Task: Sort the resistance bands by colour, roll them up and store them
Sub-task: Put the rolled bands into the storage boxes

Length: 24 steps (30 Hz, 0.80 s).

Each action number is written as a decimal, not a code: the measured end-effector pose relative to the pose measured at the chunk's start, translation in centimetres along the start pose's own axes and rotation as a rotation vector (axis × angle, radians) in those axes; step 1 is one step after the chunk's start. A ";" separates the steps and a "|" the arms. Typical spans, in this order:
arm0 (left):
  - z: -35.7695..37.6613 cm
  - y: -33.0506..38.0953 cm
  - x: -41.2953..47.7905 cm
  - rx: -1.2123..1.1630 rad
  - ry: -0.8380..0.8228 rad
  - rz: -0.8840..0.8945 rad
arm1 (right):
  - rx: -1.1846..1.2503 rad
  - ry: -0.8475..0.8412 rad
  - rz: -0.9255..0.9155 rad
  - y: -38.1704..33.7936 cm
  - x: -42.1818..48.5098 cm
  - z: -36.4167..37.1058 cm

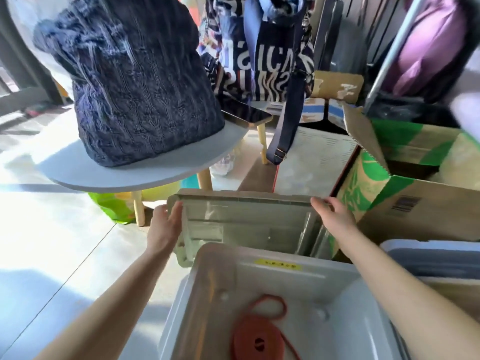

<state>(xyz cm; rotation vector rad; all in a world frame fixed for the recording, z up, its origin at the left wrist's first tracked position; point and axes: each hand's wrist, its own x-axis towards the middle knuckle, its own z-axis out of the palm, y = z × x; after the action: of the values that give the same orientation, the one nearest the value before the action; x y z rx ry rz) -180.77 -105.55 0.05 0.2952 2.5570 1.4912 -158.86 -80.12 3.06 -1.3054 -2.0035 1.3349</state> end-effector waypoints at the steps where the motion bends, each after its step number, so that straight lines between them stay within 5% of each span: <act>1: -0.1 0.4 -0.5 -0.045 -0.016 0.037 | 0.069 0.028 0.003 0.3 -1.0 -1.1; 4: -0.9 2.1 -3.8 -0.249 -0.047 0.131 | 0.173 0.049 0.013 0.9 -4.0 -4.6; 11: -2.8 1.2 -12.7 -0.602 -0.094 -0.088 | 0.137 0.204 0.040 2.0 -10.8 -10.3; 24: -6.4 -7.3 -23.4 -0.090 -0.077 -0.004 | -0.339 -0.144 0.088 11.3 -22.8 -10.5</act>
<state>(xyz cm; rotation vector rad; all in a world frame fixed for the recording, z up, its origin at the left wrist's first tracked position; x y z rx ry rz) -160.28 -120.36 -2.12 0.3289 2.4222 1.5564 -134.67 -93.30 1.69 -1.4953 -2.3760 1.1928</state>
